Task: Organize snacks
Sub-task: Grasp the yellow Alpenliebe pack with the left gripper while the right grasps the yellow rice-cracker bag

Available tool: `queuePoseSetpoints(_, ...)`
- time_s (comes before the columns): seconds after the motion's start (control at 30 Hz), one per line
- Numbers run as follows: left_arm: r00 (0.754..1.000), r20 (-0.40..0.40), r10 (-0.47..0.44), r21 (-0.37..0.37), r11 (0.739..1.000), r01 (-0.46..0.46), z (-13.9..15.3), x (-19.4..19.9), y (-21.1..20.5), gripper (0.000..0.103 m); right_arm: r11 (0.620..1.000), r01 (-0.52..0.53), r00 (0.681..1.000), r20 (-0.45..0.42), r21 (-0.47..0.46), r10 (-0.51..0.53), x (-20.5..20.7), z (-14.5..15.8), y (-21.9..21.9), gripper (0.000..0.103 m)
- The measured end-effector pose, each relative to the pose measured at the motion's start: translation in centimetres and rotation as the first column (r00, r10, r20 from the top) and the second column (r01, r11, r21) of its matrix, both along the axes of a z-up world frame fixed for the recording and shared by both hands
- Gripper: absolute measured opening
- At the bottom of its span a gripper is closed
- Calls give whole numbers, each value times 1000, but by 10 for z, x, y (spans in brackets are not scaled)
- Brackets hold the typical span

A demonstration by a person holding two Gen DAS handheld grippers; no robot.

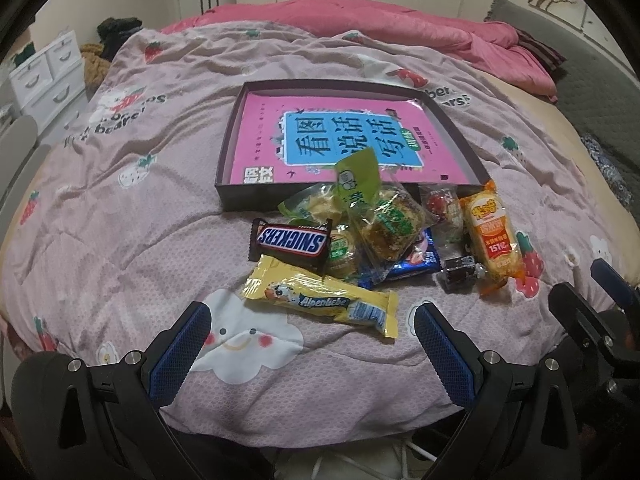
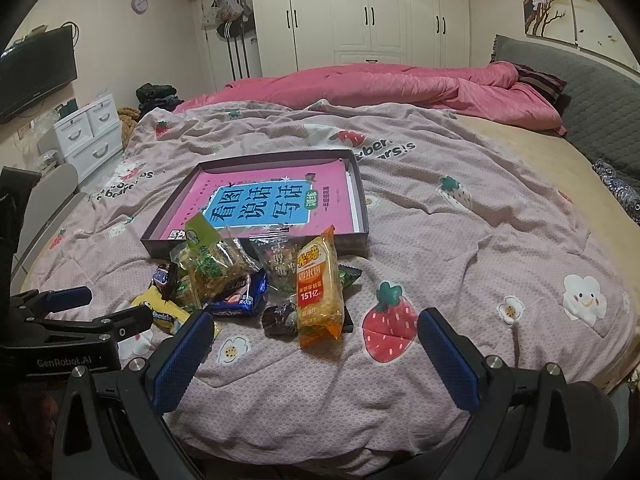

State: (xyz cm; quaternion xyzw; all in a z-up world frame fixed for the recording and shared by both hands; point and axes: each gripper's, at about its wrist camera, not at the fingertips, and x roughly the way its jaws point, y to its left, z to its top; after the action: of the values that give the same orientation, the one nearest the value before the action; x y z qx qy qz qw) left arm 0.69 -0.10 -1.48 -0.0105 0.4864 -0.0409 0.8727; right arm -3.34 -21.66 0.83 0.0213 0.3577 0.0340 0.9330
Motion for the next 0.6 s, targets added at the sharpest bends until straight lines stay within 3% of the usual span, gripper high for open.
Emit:
queuePoseSetpoints(0.23,999,-43,30,-34,999,-31,-9,4,11,101,1000,4,1000,-20,10,-4,6,-5,-2,102)
queuePoseSetpoints(0.6,979,-174,103,-115,986,-124,-37,19,29,101,1000,2,999,-41,22,-1,19,-12,-5,102)
